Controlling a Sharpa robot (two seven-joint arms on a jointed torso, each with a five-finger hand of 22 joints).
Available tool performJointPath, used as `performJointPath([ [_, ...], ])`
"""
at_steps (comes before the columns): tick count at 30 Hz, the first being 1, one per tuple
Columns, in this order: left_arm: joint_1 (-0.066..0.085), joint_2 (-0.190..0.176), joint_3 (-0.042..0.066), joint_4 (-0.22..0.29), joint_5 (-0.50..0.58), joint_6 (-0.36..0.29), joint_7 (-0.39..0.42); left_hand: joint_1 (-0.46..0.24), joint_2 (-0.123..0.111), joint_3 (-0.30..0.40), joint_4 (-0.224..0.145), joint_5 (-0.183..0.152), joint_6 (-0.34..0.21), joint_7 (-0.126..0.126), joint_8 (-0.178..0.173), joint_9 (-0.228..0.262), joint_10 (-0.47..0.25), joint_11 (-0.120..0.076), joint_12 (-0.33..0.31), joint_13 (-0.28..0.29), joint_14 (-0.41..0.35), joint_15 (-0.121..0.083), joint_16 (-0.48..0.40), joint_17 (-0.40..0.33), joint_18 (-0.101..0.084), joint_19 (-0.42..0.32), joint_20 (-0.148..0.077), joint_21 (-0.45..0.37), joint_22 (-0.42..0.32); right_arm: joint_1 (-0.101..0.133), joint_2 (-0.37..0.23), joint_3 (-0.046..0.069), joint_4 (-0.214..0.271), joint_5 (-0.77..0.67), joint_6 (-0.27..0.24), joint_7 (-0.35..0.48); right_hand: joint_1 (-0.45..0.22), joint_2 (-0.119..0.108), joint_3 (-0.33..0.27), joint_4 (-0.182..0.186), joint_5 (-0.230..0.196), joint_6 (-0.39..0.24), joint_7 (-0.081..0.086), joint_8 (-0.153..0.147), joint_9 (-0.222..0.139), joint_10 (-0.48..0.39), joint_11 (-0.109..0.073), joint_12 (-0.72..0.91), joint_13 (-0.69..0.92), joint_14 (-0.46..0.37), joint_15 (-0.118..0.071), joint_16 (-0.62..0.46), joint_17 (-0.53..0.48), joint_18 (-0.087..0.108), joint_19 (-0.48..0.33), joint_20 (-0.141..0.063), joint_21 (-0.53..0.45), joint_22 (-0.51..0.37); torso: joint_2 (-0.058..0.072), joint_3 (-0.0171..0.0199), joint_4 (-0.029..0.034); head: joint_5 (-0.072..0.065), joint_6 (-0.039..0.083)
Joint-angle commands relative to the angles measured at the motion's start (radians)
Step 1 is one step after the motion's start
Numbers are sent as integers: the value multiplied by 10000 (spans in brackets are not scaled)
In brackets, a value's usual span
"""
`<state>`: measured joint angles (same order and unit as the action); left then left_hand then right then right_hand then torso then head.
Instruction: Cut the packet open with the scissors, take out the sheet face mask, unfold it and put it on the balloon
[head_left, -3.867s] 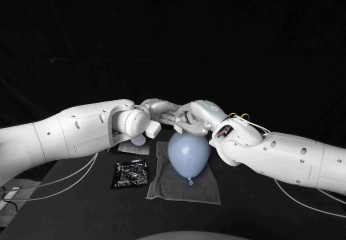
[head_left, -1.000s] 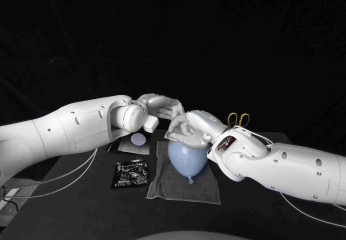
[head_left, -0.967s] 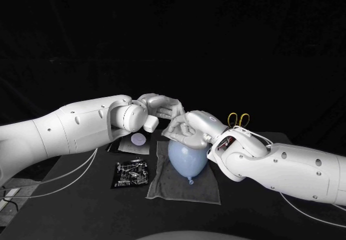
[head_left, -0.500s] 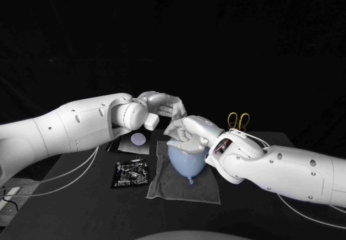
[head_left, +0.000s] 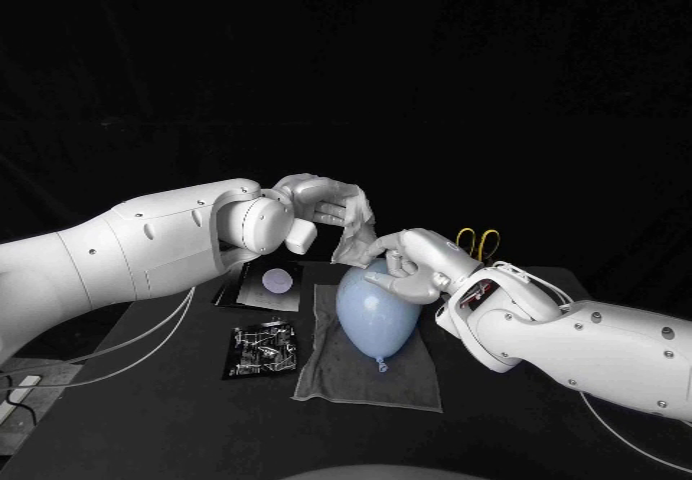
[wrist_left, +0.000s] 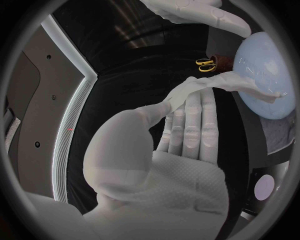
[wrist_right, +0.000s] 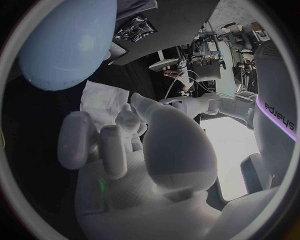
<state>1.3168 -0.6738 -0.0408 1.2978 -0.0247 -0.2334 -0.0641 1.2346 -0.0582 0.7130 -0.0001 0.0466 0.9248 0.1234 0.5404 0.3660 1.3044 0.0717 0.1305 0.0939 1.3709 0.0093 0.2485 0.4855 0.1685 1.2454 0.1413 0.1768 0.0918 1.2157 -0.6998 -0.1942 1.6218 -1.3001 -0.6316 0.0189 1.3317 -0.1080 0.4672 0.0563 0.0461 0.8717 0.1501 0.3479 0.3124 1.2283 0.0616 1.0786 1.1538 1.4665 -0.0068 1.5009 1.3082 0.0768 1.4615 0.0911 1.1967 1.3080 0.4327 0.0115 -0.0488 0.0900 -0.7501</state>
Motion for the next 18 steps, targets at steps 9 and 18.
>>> performJointPath([
  [9,101,-181,56,156,214,1092,842,74,0,-49,6,34,31,-2,96,1613,-8,-50,-69,12,39,10,5,18,155,50,9,55,-17,7,-540,69,-218,2289,-1301,546,100,-14,121,-25,68,61,-11,7,-56,-33,-3,-78,-124,705,-59,-42,1619,-32,65,-27,-113,1632,5,6,-2,-45,76],
  [18,192,-264,66,180,249,1449,1028,77,-5,-60,9,35,22,-3,95,1615,-15,-49,-75,11,38,12,6,19,153,49,13,52,-20,202,-468,220,-979,4860,-1356,1402,-210,-354,-10,159,64,-275,167,-341,-270,-890,162,-1077,-1057,402,83,-562,983,177,-371,73,-1416,1279,3,-2,-5,-166,152],
])
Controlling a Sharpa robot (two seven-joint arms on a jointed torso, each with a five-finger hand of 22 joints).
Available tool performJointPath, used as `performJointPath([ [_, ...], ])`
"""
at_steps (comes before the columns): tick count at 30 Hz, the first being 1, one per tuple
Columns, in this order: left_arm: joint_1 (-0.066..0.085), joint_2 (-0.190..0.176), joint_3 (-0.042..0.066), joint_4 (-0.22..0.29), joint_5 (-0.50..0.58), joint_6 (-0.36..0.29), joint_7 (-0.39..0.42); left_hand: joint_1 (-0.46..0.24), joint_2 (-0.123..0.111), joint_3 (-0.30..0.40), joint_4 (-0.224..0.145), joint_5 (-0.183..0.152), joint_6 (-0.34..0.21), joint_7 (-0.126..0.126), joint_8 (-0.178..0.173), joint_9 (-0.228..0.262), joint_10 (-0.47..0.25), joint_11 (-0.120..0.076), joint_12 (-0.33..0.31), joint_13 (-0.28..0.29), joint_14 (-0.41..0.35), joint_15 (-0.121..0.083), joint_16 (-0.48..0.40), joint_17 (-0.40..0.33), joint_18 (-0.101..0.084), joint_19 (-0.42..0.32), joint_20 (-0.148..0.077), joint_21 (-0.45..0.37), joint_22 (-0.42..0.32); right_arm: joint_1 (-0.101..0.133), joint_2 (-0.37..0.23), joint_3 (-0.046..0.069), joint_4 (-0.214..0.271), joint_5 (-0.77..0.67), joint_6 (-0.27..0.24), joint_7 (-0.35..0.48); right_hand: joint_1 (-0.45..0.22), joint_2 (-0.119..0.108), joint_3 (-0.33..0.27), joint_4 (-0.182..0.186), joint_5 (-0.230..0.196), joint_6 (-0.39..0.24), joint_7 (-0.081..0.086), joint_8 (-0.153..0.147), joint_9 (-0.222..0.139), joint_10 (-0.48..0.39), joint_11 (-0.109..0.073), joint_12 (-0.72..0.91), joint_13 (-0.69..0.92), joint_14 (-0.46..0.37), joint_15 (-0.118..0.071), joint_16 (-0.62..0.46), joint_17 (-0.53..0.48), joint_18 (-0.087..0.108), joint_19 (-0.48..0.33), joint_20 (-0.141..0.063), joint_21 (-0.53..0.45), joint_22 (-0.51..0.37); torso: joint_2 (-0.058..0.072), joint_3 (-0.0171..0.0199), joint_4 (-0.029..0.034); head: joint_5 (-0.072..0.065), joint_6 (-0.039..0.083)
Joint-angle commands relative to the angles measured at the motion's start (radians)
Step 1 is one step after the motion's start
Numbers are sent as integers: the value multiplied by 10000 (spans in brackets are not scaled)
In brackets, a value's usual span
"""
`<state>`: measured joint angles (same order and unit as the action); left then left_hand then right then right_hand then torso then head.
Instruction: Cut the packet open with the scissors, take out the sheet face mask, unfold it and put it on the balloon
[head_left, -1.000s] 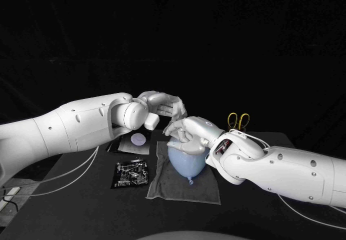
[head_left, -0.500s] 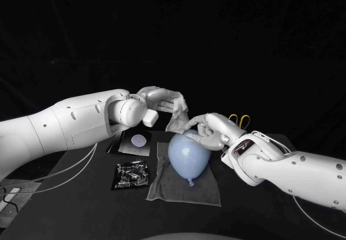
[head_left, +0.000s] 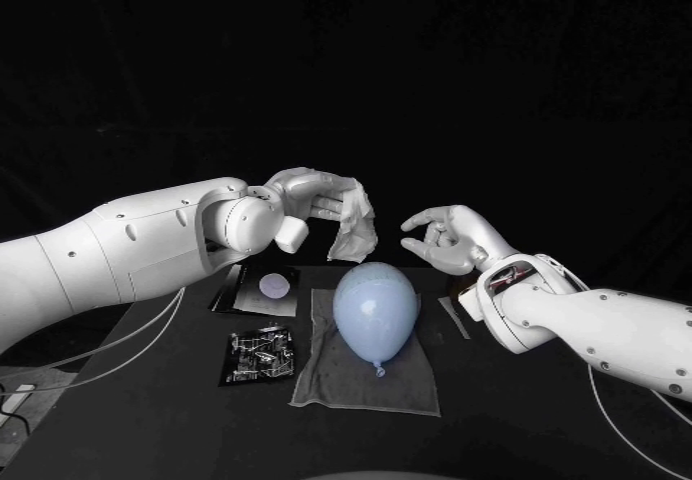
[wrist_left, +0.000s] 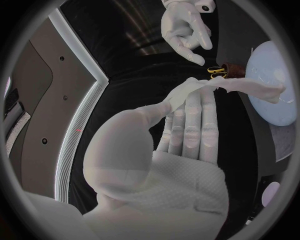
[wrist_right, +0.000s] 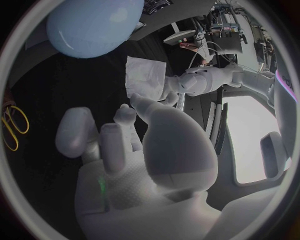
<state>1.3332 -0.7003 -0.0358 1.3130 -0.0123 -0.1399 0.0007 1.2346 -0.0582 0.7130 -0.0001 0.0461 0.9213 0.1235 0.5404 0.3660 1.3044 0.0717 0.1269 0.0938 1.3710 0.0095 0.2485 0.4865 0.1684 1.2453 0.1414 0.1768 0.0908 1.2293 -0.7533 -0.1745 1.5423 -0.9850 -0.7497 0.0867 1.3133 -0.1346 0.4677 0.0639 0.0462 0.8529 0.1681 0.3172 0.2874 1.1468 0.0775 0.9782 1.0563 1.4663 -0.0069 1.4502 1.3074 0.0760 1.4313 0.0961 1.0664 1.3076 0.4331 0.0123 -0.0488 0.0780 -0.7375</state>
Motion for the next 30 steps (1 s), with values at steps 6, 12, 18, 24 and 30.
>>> performJointPath([
  [6,40,-36,17,43,111,883,483,83,-6,-63,8,40,53,-6,96,1617,-17,-50,-41,11,37,10,7,11,155,49,13,51,-12,213,269,69,-806,3345,681,1140,-336,-374,-559,635,49,-686,198,-381,-197,-2010,247,-2576,-2380,-1712,334,-3071,-2184,1050,-2366,281,-5997,-715,10,-4,20,-118,56],
  [12,43,-63,15,51,57,1079,512,84,-8,-68,9,40,51,-7,97,1619,-17,-50,-42,11,37,10,8,11,155,50,14,50,-13,270,400,84,-1174,4475,1596,1525,0,-408,-1258,1152,62,-613,511,-529,-281,-2122,608,-5706,-5922,-4499,793,-6551,-5230,1083,-3379,756,-8428,-3121,8,-6,6,-110,39],
  [18,44,-70,15,56,39,1148,532,84,-8,-68,9,40,51,-7,97,1619,-17,-50,-42,11,37,10,8,11,155,50,14,50,-13,289,534,88,-1312,4764,2245,1682,307,-240,-2010,1273,52,-530,539,-774,-383,-1839,739,-6681,-7570,-4799,892,-7012,-6037,1059,-3187,853,-9302,-4542,-2,-3,4,-135,39],
  [24,43,-72,14,70,29,1248,568,87,-10,-76,12,40,49,-9,99,1621,-17,-50,-43,11,38,10,10,13,154,51,15,49,-15,296,695,90,-1409,4889,2830,1728,469,-75,-2884,1444,61,-749,683,-1052,-474,-1921,951,-7134,-8558,-6043,1192,-7985,-6932,1015,-4020,1167,-10044,-5965,0,0,2,-148,35],
  [30,43,-69,12,70,22,1289,567,88,-10,-83,17,40,47,-10,100,1624,-16,-50,-45,12,38,10,11,14,154,52,16,48,-16,300,822,90,-1517,5160,3271,1839,747,210,-3806,1550,33,-919,748,-1202,-506,-1964,1094,-7566,-9375,-6732,1506,-9438,-8232,1057,-4942,1523,-10068,-7807,1,-4,5,-163,29],
])
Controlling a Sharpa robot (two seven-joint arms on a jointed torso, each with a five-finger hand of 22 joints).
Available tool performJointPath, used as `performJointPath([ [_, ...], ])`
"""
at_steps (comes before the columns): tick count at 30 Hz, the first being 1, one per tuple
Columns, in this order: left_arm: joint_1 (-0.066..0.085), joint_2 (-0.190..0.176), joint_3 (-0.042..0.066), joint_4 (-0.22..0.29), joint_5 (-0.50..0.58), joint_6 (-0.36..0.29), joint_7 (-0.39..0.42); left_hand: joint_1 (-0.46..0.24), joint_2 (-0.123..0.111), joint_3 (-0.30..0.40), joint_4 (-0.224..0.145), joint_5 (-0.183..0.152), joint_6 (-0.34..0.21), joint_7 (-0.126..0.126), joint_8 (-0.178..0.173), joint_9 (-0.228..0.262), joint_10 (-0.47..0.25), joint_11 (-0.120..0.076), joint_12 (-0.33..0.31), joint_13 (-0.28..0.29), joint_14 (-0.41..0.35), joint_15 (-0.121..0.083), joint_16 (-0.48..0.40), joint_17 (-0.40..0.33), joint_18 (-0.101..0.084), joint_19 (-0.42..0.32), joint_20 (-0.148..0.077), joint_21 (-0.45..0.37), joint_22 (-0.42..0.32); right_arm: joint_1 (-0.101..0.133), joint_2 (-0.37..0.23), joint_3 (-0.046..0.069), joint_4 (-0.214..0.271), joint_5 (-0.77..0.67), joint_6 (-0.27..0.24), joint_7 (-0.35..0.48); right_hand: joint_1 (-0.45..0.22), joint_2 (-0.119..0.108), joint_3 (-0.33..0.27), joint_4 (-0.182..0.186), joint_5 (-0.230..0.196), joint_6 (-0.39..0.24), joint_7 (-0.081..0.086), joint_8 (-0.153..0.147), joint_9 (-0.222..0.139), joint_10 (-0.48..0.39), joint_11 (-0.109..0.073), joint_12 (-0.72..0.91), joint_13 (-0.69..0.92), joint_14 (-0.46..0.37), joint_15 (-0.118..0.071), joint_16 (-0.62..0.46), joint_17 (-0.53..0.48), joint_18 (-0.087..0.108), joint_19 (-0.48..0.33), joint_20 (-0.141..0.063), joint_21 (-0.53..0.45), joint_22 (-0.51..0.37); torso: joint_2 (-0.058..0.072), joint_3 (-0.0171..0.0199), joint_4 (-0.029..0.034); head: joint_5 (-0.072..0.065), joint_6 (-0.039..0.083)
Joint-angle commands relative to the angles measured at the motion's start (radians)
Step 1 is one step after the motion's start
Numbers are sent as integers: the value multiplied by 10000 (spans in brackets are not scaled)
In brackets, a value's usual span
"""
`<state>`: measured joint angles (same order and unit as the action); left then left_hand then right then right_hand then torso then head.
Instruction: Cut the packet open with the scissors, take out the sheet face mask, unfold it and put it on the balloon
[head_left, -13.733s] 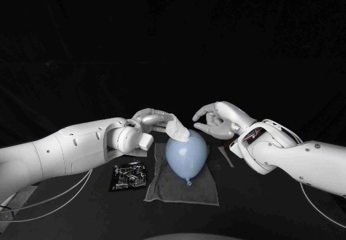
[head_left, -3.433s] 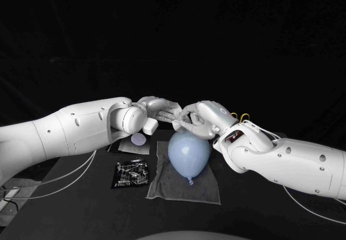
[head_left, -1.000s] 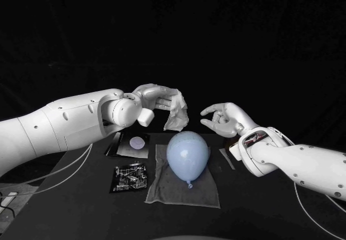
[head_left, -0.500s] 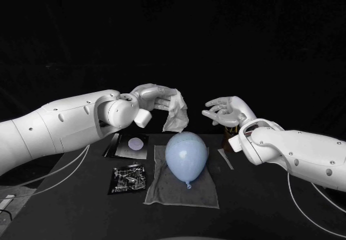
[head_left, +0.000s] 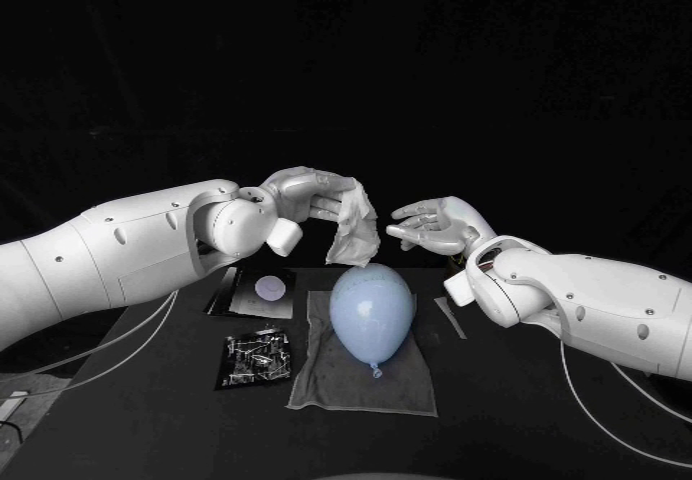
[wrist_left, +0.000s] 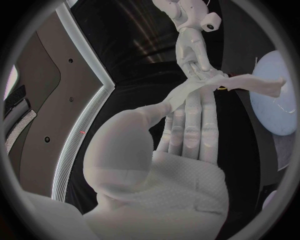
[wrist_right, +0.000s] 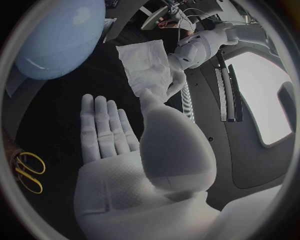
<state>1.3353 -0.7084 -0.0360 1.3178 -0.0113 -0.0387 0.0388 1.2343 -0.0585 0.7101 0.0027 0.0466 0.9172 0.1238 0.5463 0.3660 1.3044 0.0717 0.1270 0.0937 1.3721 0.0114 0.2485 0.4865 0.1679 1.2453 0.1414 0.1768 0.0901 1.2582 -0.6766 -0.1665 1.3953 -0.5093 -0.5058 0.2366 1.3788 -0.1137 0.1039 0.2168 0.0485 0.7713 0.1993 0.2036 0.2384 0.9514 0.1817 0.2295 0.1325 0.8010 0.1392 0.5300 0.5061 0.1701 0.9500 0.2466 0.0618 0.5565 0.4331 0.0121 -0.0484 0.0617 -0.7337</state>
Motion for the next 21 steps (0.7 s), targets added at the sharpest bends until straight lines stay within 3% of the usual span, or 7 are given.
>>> performJointPath([
  [1,22,13,15,25,11,287,185,91,-7,-55,-11,34,89,-12,42,1624,-17,-50,-45,13,27,-8,11,14,159,52,16,48,-9,12,78,10,-64,457,897,368,148,70,-353,40,9,-155,466,-101,-26,-23,84,-174,-280,-155,103,-511,-460,115,-244,66,-14,-600,1,-2,2,0,-6],
  [7,21,27,14,42,-14,337,183,93,-6,-62,-5,34,88,-13,44,1626,-16,-51,-46,14,27,-8,13,15,158,52,18,47,-10,15,218,11,-166,662,1078,495,411,389,-1203,94,-8,-315,589,-199,-52,-62,219,-542,-683,-457,310,-1553,-1309,89,-885,303,0,-1772,1,-2,1,8,-1],
  [21,21,0,12,140,-79,404,194,97,-5,-71,2,34,86,-15,46,1630,-15,-52,-48,14,27,-8,14,17,159,53,19,45,-13,32,599,11,-511,619,1114,544,745,708,-2032,16,-8,-762,632,-361,-157,-246,319,-841,-690,-788,489,-2174,-1819,33,-1316,398,3,-2615,5,-4,3,-50,65],
])
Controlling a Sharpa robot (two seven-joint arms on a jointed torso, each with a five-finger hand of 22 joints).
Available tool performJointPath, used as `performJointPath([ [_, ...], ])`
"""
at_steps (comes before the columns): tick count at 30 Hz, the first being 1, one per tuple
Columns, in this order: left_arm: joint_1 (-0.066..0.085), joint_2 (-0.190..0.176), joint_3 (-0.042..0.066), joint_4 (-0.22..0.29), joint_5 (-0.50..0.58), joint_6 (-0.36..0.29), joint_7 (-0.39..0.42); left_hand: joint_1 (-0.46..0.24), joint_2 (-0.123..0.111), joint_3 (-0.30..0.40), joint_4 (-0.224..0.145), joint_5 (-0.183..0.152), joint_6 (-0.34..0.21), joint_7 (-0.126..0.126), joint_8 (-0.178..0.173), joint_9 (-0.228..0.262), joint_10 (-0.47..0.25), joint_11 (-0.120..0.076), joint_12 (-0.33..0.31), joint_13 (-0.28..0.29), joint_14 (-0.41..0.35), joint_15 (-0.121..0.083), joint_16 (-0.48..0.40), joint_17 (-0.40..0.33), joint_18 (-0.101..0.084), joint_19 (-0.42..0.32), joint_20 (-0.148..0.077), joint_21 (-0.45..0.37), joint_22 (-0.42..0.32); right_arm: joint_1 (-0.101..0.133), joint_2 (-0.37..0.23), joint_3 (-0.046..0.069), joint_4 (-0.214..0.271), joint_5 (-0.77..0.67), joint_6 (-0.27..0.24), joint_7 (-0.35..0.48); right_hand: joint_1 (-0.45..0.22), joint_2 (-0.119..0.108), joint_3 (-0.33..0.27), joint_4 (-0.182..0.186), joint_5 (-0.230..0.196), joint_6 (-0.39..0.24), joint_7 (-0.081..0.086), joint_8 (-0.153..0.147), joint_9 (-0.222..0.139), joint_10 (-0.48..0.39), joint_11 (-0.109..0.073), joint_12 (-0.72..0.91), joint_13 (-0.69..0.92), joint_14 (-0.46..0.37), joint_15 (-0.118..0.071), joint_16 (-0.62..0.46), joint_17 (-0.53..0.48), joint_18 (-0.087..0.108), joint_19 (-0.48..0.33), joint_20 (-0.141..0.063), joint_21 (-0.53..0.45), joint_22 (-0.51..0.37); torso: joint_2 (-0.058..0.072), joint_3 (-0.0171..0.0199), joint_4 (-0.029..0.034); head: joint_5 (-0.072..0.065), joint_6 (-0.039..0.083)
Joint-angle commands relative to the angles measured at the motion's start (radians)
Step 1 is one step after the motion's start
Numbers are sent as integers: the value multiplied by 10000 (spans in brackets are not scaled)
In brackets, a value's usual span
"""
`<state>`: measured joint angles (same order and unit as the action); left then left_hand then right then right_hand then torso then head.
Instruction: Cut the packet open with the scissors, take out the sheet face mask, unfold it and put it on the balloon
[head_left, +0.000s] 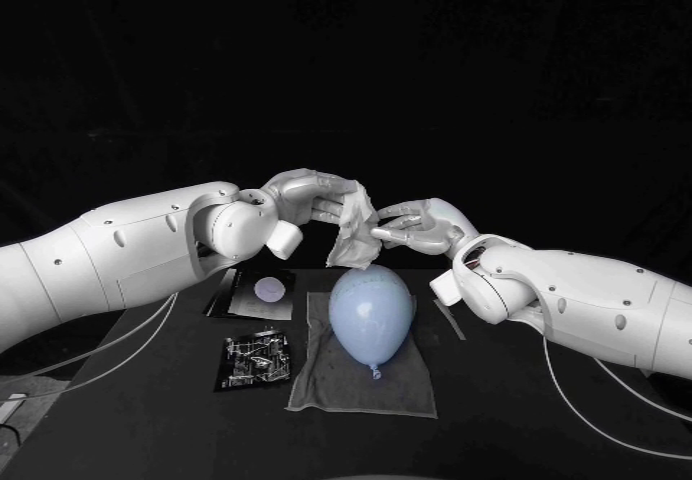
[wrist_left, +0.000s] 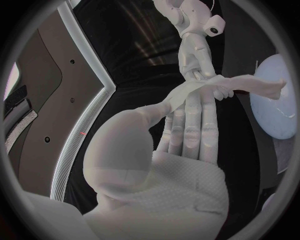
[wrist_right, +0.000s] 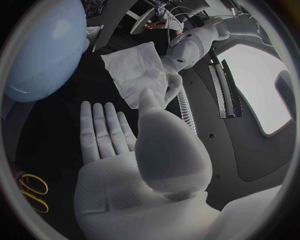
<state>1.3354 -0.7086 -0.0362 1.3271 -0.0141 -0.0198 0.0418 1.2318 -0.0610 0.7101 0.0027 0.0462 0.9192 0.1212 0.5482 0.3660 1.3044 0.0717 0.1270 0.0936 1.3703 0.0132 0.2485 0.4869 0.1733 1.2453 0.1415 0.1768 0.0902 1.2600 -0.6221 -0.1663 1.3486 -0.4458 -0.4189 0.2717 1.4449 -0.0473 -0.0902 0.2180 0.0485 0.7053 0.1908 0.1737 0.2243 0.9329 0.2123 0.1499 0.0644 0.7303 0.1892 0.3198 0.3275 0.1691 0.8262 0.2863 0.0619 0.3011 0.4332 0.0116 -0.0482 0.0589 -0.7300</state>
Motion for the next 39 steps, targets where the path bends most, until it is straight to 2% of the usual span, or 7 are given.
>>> performJointPath([
  [1,21,-2,15,61,-55,220,168,123,20,-71,2,39,65,11,27,1630,-15,-52,-48,15,45,-26,15,12,105,53,19,45,-14,16,84,9,-68,-55,239,190,102,58,-125,-3,-8,-131,719,-71,-23,-72,15,-56,-9,-98,-2,-90,-48,38,-99,1,0,-93,5,0,0,-23,30],
  [9,21,-33,15,217,-87,281,201,127,18,-80,7,39,64,10,29,1633,-14,-53,-49,15,44,-27,16,14,105,54,20,44,-16,25,330,9,-292,-117,618,211,452,227,-774,-162,-13,-804,605,-247,-148,-420,14,-289,-7,-650,176,-439,-301,-188,-1077,23,-19,-781,4,0,7,-73,79],
  [13,21,-40,15,254,-113,302,267,129,17,-85,9,39,62,10,30,1635,-15,-53,-51,15,43,-26,16,14,105,53,21,42,-18,29,386,9,-289,440,1515,241,591,410,-1207,-191,-12,-1079,559,-277,-171,-592,-38,-362,7,-1277,401,-753,-518,-442,-2847,42,-107,-1478,3,1,6,-84,75],
  [19,21,-45,15,258,-133,284,364,130,5,-99,13,38,61,8,33,1638,-17,-52,-53,15,38,-25,15,15,102,46,25,37,-21,36,355,7,-205,1510,2780,186,652,529,-1482,-193,-13,-856,654,-149,-64,-514,69,-315,18,-1443,399,-814,-618,-443,-3159,50,-91,-1673,4,-1,-1,-73,53],
  [26,21,-56,15,229,-229,295,408,129,-2,-114,23,38,61,5,36,1641,-20,-51,-58,14,27,-22,11,15,97,34,33,29,-26,42,297,6,-179,2575,3500,203,780,816,-1860,-225,-13,83,639,332,248,147,67,-46,38,-1196,309,-639,-667,-356,-2953,57,-30,-1786,-2,8,-6,-72,32],
  [34,22,-55,13,177,-316,331,368,129,-2,-120,30,38,61,4,38,1643,-22,-51,-60,14,22,-21,9,14,95,28,36,25,-28,58,245,6,-97,3395,3614,371,1191,1462,-2220,-399,-9,1021,286,878,458,1237,-346,252,37,-391,-10,-272,-693,-74,-2072,56,86,-1832,1,11,-7,-87,-1],
  [39,23,-33,10,114,-426,301,339,129,-2,-123,33,38,61,3,38,1644,-22,-50,-60,14,20,-21,8,15,95,26,38,24,-29,84,192,6,17,3624,3728,421,1306,1728,-2403,-389,-7,1326,151,988,484,1567,-483,247,6,-77,-129,-185,-719,46,-1667,60,145,-1848,-3,9,-1,-81,-12],
])
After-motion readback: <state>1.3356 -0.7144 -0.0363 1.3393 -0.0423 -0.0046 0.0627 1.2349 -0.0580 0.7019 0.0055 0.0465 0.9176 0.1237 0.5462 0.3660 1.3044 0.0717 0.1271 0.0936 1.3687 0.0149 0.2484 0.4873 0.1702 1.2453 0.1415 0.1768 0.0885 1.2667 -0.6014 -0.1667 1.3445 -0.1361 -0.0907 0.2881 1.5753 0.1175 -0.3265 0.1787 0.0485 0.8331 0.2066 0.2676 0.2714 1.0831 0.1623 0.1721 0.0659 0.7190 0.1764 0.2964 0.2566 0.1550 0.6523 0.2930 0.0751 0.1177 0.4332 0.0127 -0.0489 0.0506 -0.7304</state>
